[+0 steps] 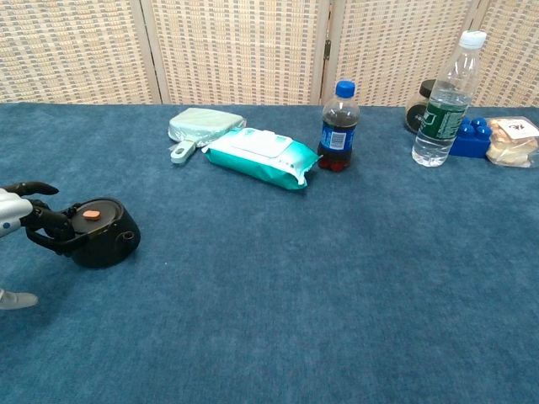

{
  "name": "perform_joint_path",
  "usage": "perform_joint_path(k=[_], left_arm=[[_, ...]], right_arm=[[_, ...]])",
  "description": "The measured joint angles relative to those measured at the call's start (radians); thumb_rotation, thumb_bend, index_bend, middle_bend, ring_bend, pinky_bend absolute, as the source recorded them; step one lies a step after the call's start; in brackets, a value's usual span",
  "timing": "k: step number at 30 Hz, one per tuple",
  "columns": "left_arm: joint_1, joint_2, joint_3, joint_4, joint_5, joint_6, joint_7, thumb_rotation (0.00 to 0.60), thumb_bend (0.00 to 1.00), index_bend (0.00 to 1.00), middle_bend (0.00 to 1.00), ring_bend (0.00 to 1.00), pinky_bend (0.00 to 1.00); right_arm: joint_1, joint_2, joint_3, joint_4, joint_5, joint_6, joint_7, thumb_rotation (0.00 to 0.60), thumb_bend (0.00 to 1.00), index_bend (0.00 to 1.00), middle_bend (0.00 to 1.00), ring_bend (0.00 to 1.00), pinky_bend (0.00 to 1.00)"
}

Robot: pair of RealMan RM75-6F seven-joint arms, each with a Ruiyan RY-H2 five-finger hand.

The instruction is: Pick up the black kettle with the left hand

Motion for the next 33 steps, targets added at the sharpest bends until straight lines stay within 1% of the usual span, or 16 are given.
perform_joint_path(k=[15,18,22,25,33], left_arm=[[-0.019,-0.023,0.005,-0.002,-0.013,-0.044,0.016,0.600,0.13,0.48,0.48,0.36,0.03],[-0.022,-0.026,0.004,-0.001,-0.014,-0.045,0.013,0.600,0.13,0.53,0.53,0.39,0.03],[-0.025,-0.032,0.002,0.003,-0.016,-0.047,0.004,0.600,0.13,0.62,0.63,0.47,0.03],[-0.028,-0.037,-0.002,0.007,-0.018,-0.048,-0.002,0.600,0.13,0.67,0.69,0.53,0.03],[-0.041,-0.040,-0.013,-0.005,-0.032,-0.062,-0.010,0.600,0.11,0.78,0.83,0.66,0.02]], right_arm=[[-0.009,-0.003,-0.002,0.013,0.007,-0.001,0.015,0.600,0.20,0.20,0.28,0.14,0.16],[-0.010,-0.005,-0.001,0.016,0.007,-0.001,0.018,0.600,0.20,0.20,0.28,0.14,0.16],[-0.010,-0.006,0.000,0.020,0.008,-0.002,0.021,0.600,0.20,0.20,0.28,0.14,0.16],[-0.009,-0.007,0.001,0.023,0.009,-0.004,0.022,0.600,0.20,0.20,0.28,0.14,0.16],[-0.007,-0.008,0.003,0.028,0.013,-0.010,0.025,0.600,0.20,0.20,0.28,0.14,0.16]])
